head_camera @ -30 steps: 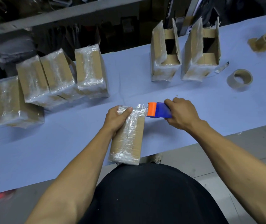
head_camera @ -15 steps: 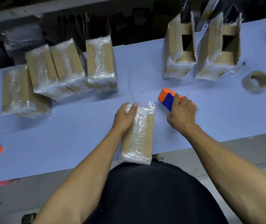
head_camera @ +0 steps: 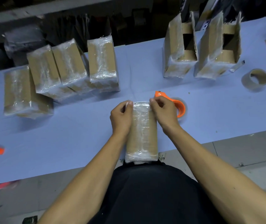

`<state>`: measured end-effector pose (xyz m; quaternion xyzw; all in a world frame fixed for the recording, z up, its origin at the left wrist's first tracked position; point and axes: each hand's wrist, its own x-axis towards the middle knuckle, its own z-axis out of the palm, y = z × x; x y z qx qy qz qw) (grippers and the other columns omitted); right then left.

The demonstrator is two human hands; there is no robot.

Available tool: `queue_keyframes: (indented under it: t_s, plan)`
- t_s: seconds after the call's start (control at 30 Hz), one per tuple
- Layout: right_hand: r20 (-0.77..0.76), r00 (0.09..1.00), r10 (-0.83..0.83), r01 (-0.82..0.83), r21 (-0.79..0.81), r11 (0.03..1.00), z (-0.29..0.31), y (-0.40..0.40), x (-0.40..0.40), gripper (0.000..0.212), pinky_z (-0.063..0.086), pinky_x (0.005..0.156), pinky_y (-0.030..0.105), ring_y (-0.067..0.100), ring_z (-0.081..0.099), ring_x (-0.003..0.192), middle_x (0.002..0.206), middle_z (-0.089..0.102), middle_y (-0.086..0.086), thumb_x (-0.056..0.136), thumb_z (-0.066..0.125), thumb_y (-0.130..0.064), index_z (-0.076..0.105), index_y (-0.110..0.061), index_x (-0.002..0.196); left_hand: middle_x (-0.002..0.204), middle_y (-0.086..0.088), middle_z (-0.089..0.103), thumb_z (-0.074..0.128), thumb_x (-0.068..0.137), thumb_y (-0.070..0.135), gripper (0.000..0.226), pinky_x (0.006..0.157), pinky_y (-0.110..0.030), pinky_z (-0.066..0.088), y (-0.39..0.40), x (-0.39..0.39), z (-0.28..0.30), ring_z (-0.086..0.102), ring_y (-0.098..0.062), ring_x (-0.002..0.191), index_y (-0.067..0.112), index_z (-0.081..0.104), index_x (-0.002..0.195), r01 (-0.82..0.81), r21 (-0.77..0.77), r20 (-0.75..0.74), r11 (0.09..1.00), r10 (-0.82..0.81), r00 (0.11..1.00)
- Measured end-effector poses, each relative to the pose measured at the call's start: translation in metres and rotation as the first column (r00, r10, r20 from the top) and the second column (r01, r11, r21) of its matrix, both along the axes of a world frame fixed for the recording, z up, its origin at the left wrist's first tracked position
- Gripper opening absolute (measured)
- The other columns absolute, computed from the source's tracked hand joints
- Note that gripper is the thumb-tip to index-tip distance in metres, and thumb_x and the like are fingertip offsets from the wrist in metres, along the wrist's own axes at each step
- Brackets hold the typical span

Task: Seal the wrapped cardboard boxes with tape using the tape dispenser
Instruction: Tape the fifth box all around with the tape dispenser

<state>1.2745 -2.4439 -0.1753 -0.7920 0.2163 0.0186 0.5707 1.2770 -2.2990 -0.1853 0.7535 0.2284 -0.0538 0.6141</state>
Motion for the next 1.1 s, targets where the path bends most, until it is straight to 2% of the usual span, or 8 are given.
queue_keyframes:
  t_s: [0.1,0.27,0.37,0.5,0.6,0.77,0.93,1.1]
  plan:
    - [0.14,0.983,-0.118,0.119,0.005,0.993,0.024,0.001,0.015,0.018,0.046,0.067,0.018,-0.001,0.06,0.068,0.069,0.068,-0.014,0.088,0.066,-0.032,0.068,-0.023,0.073,0.098,0.02,0.076,0.071,0.085,0.035,0.016,0.091,-0.025,0.055,-0.004,0.014,0.024,0.069,0.001,0.098,0.048,0.077,0.079,-0.049,-0.146,0.123,0.988,0.068,0.99]
    - [0.227,0.948,-0.222,0.22,0.035,0.975,0.039,0.01,0.017,0.019,0.049,0.077,0.02,0.006,0.064,0.083,0.084,0.07,-0.004,0.089,0.066,-0.021,0.065,-0.016,0.07,0.1,0.007,0.078,0.071,0.086,0.016,0.014,0.088,-0.018,0.052,-0.016,0.016,0.035,0.071,-0.005,0.103,0.014,0.081,0.096,-0.184,-0.194,0.251,0.964,0.23,0.94]
    - [0.202,0.946,-0.255,0.26,-0.001,0.966,0.04,0.016,0.016,0.015,0.05,0.078,0.022,0.006,0.063,0.084,0.09,0.071,-0.002,0.087,0.063,-0.017,0.065,-0.013,0.073,0.099,0.011,0.076,0.067,0.089,0.01,0.013,0.088,-0.013,0.05,-0.019,0.013,0.032,0.07,-0.002,0.104,0.017,0.077,0.094,-0.224,-0.18,0.259,0.958,0.266,0.929]
    - [0.166,0.956,-0.24,0.248,-0.029,0.968,0.041,0.026,0.018,0.005,0.044,0.076,0.023,0.0,0.057,0.083,0.1,0.064,-0.004,0.087,0.059,-0.019,0.062,-0.015,0.087,0.118,0.0,0.065,0.059,0.094,0.003,0.024,0.09,-0.009,0.048,-0.024,0.018,0.037,0.064,-0.008,0.118,0.013,0.061,0.115,-0.296,-0.299,0.179,0.907,0.358,0.916]
    - [0.121,0.955,-0.272,0.255,0.138,0.957,0.043,0.031,0.019,0.033,0.048,0.085,0.027,0.01,0.057,0.099,0.116,0.057,0.0,0.087,0.058,-0.014,0.047,-0.022,0.117,0.123,0.001,0.067,0.06,0.093,0.014,0.025,0.097,-0.021,0.052,-0.032,0.019,0.042,0.064,-0.011,0.117,0.017,0.061,0.118,-0.324,-0.28,0.123,0.903,0.369,0.921]
    - [0.053,0.991,-0.123,0.118,0.092,0.989,0.039,0.032,0.021,0.053,0.044,0.103,0.036,0.016,0.05,0.117,0.125,0.049,-0.001,0.08,0.066,-0.014,0.045,-0.019,0.129,0.122,0.005,0.067,0.071,0.074,0.021,0.043,0.086,-0.025,0.057,-0.035,0.014,0.043,0.067,-0.008,0.101,0.032,0.06,0.115,-0.224,-0.258,0.041,0.94,0.242,0.969]
    - [0.056,0.996,-0.07,0.068,0.024,0.997,0.042,0.025,0.028,0.039,0.045,0.1,0.035,0.013,0.053,0.113,0.12,0.054,-0.004,0.082,0.066,-0.02,0.053,-0.02,0.119,0.15,0.01,0.051,0.068,0.084,0.013,0.017,0.083,-0.011,0.046,-0.033,0.026,0.049,0.058,0.003,0.104,0.027,0.071,0.093,-0.188,-0.157,0.011,0.97,0.192,0.981]
    - [0.055,0.995,-0.082,0.091,-0.179,0.98,0.048,0.009,0.045,0.034,0.045,0.09,0.028,0.013,0.06,0.104,0.099,0.06,-0.013,0.091,0.062,-0.04,0.063,-0.017,0.117,0.157,0.014,0.031,0.076,0.088,0.032,0.028,0.096,-0.008,0.036,0.003,0.035,0.047,0.032,0.012,0.135,0.035,0.067,0.115,0.362,-0.116,0.118,0.925,-0.349,0.93]
